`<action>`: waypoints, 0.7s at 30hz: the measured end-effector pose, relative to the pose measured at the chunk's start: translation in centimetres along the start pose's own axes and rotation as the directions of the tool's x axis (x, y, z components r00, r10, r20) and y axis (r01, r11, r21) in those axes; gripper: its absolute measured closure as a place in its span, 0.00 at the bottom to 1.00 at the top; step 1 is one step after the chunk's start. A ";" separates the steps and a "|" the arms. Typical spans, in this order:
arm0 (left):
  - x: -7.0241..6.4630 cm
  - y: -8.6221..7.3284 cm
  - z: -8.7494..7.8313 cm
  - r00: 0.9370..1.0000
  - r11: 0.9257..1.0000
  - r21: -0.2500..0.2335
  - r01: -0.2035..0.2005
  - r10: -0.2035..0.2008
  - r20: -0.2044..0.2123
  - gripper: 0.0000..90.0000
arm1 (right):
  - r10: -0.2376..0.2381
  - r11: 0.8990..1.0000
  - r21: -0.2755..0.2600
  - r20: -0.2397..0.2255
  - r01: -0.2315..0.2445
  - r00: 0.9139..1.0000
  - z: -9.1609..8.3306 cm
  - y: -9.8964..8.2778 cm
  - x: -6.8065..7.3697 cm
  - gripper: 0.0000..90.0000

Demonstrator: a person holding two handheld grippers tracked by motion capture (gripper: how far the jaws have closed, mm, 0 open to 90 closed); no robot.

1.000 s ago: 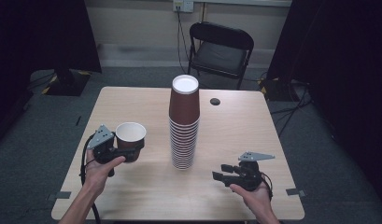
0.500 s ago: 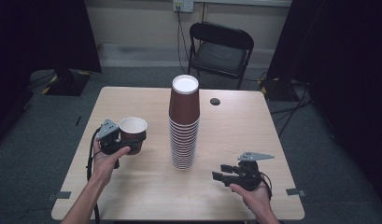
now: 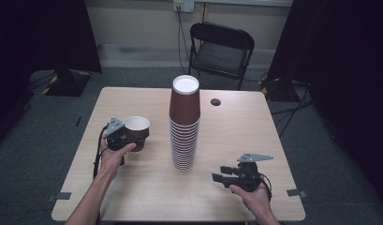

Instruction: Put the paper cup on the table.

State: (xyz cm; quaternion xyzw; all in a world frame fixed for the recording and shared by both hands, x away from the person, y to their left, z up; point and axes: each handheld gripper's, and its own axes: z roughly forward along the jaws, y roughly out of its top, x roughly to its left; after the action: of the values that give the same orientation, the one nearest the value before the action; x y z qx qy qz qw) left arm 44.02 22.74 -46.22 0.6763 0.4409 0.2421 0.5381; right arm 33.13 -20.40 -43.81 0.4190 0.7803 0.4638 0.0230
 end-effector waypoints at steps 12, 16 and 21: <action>0.2 -0.6 0.6 1.000 0.998 0.060 -0.013 0.012 0.005 0.11 | 0.001 1.000 -0.004 -0.004 -0.001 1.000 0.0 0.0 0.0 0.50; 0.2 -0.5 0.1 1.000 0.997 0.080 -0.018 0.017 0.014 0.11 | -0.001 1.000 -0.006 -0.004 0.001 1.000 -0.1 0.1 0.0 0.50; 0.0 -0.4 -0.6 0.999 0.992 0.118 -0.045 0.043 0.018 0.11 | -0.005 1.000 -0.003 -0.002 0.005 1.000 0.0 0.1 0.1 0.50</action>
State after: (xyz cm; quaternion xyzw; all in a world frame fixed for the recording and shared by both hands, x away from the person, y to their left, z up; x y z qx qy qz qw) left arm 43.36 23.05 -46.37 0.7185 0.4353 0.2218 0.4950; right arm 33.12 -20.35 -43.71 0.4165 0.7807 0.4653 0.0238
